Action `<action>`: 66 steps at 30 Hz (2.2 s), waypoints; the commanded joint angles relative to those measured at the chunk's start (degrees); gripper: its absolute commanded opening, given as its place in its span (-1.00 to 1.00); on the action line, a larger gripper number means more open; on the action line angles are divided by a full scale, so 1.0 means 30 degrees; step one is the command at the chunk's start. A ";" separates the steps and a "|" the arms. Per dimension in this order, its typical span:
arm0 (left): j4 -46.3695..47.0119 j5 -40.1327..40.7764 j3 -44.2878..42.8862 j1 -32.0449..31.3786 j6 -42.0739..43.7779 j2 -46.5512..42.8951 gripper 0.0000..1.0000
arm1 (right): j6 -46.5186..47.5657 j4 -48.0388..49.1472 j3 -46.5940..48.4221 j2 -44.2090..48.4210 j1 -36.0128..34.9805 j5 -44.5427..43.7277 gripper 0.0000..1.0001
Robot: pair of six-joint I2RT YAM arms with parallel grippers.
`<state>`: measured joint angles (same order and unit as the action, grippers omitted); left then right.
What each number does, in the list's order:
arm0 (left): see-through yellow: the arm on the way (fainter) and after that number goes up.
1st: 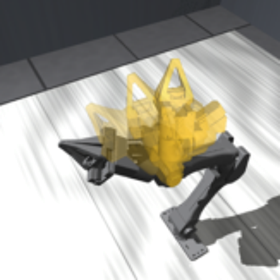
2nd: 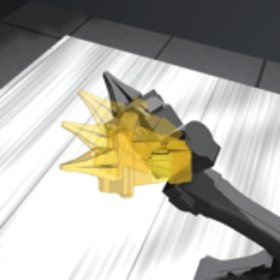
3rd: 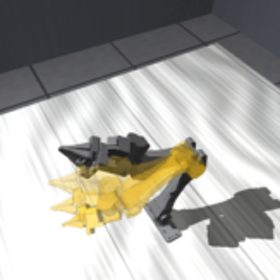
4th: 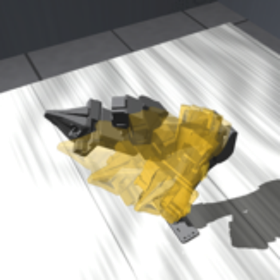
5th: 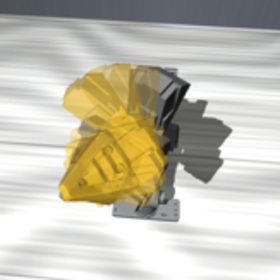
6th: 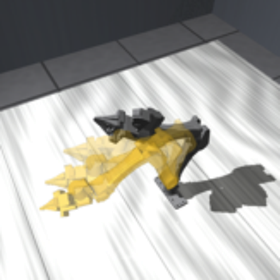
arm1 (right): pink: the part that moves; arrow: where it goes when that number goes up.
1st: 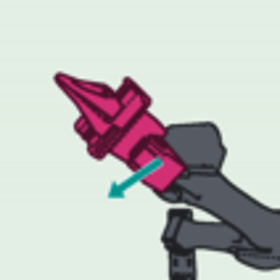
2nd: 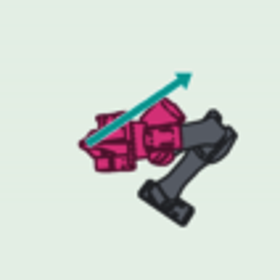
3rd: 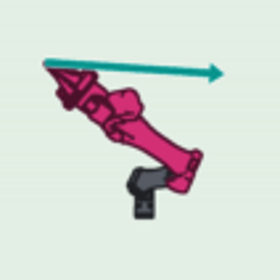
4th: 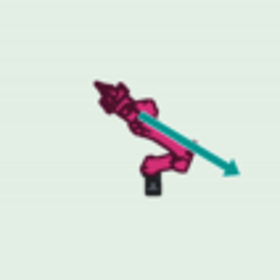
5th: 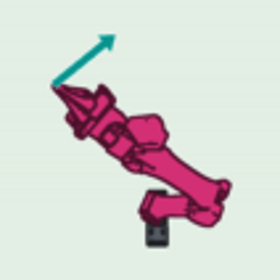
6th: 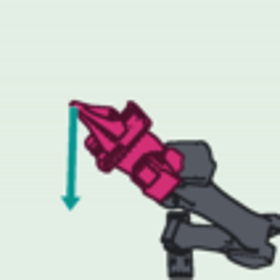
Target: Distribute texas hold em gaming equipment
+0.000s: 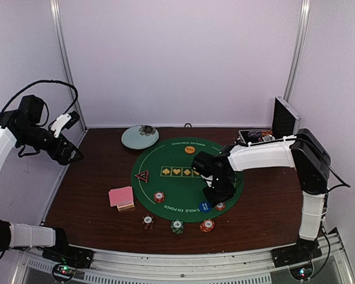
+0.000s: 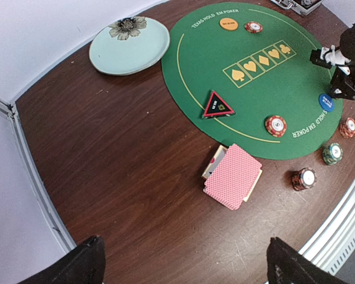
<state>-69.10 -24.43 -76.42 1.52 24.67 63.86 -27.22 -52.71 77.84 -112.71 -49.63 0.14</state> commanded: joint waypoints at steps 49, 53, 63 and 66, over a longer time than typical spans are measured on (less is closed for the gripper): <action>-0.0210 -0.0176 -0.0336 0.0127 0.0470 -0.0381 0.95 | 0.1720 -0.1616 0.7045 -0.3791 -0.6820 0.1798 0.47; -0.0201 -0.0120 -0.0357 0.0121 0.0476 -0.0379 0.95 | 0.1721 -0.1524 0.7066 -0.3819 -0.6799 0.1905 0.38; -0.0199 -0.0091 -0.0366 0.0113 0.0509 -0.0385 0.95 | 0.1662 -0.1393 0.6955 -0.3856 -0.6758 0.2049 0.11; -0.0200 -0.0105 -0.0366 0.0114 0.0508 -0.0400 0.95 | 0.1633 -0.1357 0.6923 -0.3864 -0.6747 0.2034 0.07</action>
<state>-70.22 -24.51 -76.42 1.52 25.26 63.29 -22.33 -57.21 99.35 -123.59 -70.24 6.22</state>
